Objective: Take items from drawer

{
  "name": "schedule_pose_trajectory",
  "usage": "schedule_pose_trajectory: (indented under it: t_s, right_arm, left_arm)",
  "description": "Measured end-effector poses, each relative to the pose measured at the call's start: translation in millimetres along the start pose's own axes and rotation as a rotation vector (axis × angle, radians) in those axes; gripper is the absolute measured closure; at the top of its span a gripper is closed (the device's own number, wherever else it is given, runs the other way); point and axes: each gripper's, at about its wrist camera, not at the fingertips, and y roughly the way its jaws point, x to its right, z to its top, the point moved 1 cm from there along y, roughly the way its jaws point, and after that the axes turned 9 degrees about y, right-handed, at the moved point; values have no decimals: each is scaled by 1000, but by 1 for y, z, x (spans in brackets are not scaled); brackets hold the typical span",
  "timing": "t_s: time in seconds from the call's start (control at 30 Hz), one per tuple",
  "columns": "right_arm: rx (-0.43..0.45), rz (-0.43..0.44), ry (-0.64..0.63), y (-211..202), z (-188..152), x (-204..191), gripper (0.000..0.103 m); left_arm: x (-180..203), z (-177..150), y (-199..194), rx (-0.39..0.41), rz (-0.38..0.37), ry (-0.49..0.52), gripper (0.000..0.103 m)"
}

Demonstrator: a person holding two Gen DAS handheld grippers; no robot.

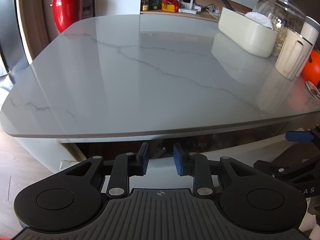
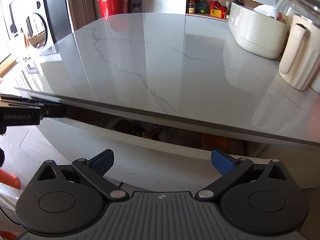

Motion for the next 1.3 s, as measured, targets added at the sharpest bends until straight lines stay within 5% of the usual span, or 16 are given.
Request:
schedule_pose_trajectory:
  t_s: [0.13, 0.43, 1.1, 1.3]
  right_arm:
    - [7, 60, 67, -6, 7, 6, 0]
    - [-83, -6, 193, 33, 26, 17, 0]
    - [-156, -38, 148, 46, 11, 24, 0]
    - [-157, -35, 140, 40, 1, 25, 0]
  left_arm:
    - [2, -1, -1, -3, 1, 5, 73]
    - [4, -2, -2, -1, 3, 1, 73]
    - [11, -15, -19, -79, -24, -15, 73]
    - [23, -24, -4, -164, -23, 24, 77]
